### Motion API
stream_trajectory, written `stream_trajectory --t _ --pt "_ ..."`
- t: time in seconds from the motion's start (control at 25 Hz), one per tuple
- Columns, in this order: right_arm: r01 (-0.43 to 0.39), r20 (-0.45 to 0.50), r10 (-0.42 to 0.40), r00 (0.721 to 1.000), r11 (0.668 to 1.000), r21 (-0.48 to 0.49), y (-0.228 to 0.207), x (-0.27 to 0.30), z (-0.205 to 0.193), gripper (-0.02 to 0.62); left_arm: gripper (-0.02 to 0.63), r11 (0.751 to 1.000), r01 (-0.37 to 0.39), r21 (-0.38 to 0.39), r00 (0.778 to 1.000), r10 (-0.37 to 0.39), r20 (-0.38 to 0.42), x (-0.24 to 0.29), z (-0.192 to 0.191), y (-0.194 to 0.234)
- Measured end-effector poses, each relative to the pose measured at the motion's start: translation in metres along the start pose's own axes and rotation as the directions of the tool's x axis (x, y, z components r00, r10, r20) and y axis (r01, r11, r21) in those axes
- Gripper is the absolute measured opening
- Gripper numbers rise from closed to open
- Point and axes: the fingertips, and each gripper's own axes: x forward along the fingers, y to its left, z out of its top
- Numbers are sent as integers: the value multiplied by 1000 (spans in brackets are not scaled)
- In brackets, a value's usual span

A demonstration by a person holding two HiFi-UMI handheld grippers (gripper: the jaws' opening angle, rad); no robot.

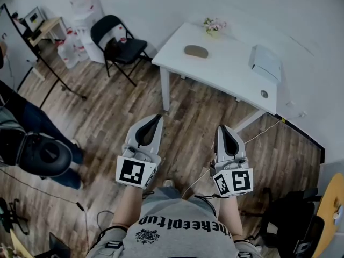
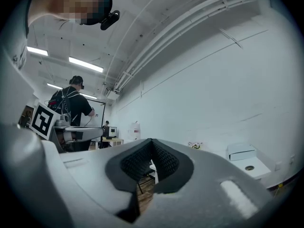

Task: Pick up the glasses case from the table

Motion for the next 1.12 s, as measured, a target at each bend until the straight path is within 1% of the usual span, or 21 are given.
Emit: stream_trajectory --t 0.2,0.4,0.48,0.6,0.68,0.88,1.12 --pt "24 -4 -24 1000 1000 3 11 5 -3 3 14 1000 13 -7 1000 -13 -17 -3 -4 15" --pt "34 -18 -34 999 999 -1 9 9 -7 3 14 999 38 -9 999 -38 5 6 -7 14" --pt "31 -16 -31 999 1000 -2 6 15 -7 3 14 999 35 -13 999 -35 12 11 -7 16" --pt "22 -15 -22 1000 1000 -4 3 27 -9 3 14 1000 22 -12 1000 -22 -4 19 -11 26" --pt "15 -16 -15 1000 1000 -3 0 36 -11 3 14 1000 14 -16 1000 -14 -1 26 -11 33" --pt "9 -9 -9 1000 1000 2 -18 62 -11 3 14 1000 11 -10 1000 -11 15 51 -11 42" --pt "-5 -10 5 1000 1000 -4 -49 101 -10 3 14 1000 19 -13 999 -19 32 98 -14 50"
